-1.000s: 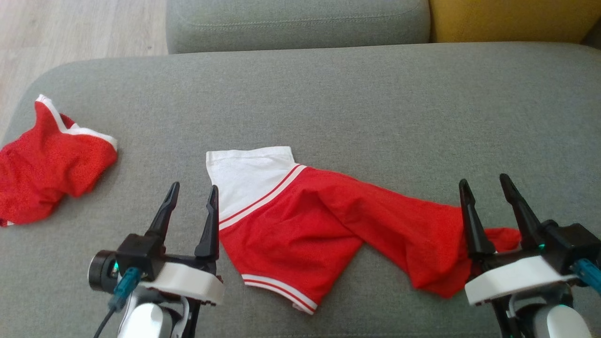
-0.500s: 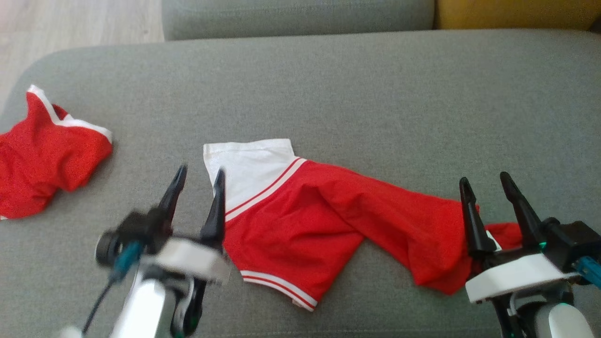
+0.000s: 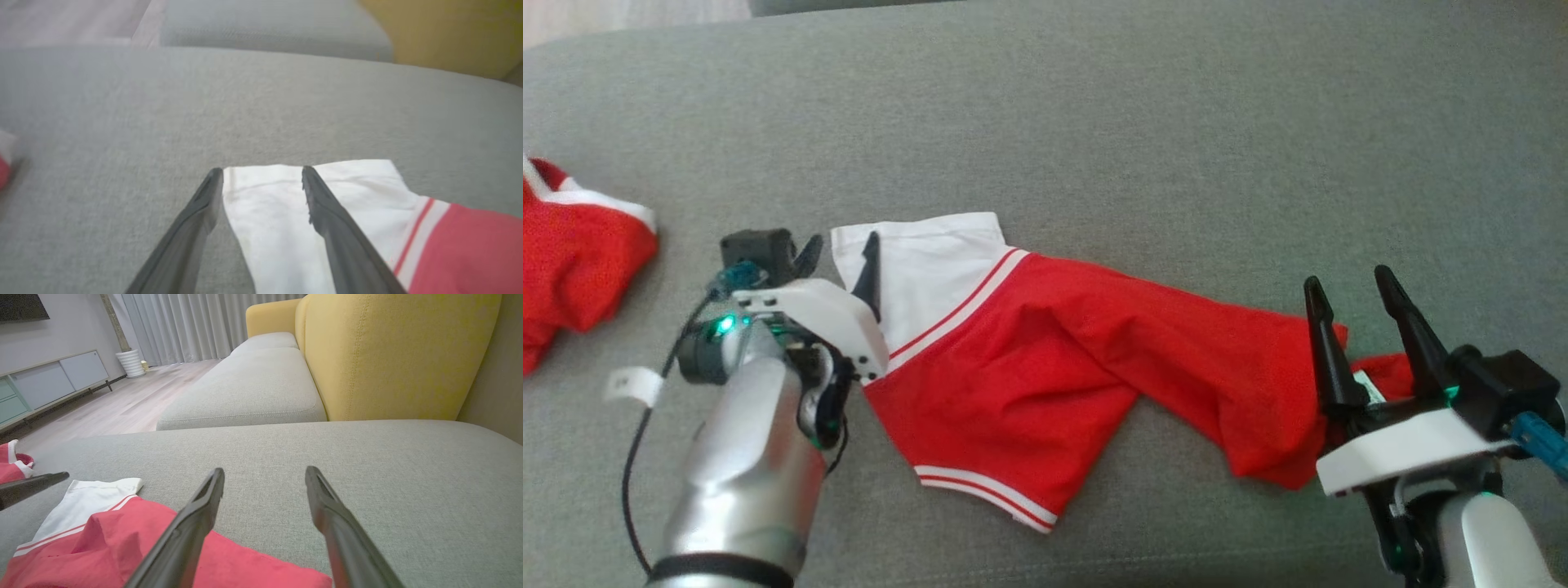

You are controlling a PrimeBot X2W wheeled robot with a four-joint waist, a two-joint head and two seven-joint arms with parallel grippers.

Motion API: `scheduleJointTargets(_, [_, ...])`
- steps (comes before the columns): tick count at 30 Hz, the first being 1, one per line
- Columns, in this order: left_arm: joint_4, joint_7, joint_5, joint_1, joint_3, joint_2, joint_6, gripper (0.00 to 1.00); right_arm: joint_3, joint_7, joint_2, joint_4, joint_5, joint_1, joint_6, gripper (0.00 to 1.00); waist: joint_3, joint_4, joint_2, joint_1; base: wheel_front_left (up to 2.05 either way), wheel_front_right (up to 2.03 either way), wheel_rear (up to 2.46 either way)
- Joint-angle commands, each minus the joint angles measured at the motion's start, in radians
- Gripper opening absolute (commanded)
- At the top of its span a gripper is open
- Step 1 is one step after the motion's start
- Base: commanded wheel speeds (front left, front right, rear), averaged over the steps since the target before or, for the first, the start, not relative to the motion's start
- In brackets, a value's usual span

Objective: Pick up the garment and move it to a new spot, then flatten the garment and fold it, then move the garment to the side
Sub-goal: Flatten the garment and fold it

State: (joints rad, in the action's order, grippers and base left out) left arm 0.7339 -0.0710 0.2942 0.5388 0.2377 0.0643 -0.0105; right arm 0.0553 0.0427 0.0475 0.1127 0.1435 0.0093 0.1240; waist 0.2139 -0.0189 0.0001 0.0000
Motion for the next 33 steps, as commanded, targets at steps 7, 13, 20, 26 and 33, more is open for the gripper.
scheduleJointTargets(7, [0.239, -0.025, 0.062, 0.141, -0.068, 0.026, -0.051, 0.95, 0.030, -0.006, 0.003, 0.002, 0.027, -0.047, 0.007, 1.00, 0.014, -0.039, -0.0001, 0.0000, 0.00, 0.00, 0.00])
scheduleJointTargets(13, [0.365, -0.055, 0.076, 0.178, -0.061, 0.025, -0.074, 0.00, 0.002, 0.003, 0.003, -0.023, 0.044, -0.054, 0.007, 1.00, 0.018, -0.050, -0.0001, 0.0000, 0.00, 0.00, 0.00])
scheduleJointTargets(20, [0.432, -0.124, 0.072, 0.224, -0.039, 0.017, -0.088, 0.00, -0.032, 0.011, 0.045, -0.077, 0.058, -0.125, 0.007, 1.00, 0.025, -0.035, -0.0001, 0.0000, 0.00, 0.00, 0.00])
scheduleJointTargets(26, [0.452, -0.163, 0.071, 0.255, -0.020, 0.006, -0.095, 0.00, 0.012, 0.134, 0.094, -0.238, 0.090, -0.149, 0.007, 1.00, 0.029, -0.008, -0.0001, 0.0000, 0.00, 0.00, 0.00])
scheduleJointTargets(33, [0.452, -0.185, 0.072, 0.269, -0.008, 0.000, -0.100, 0.00, 0.052, 0.220, 0.102, -0.323, 0.142, -0.152, 0.007, 1.00, 0.036, 0.000, -0.0001, 0.0000, 0.00, 0.00, 0.00])
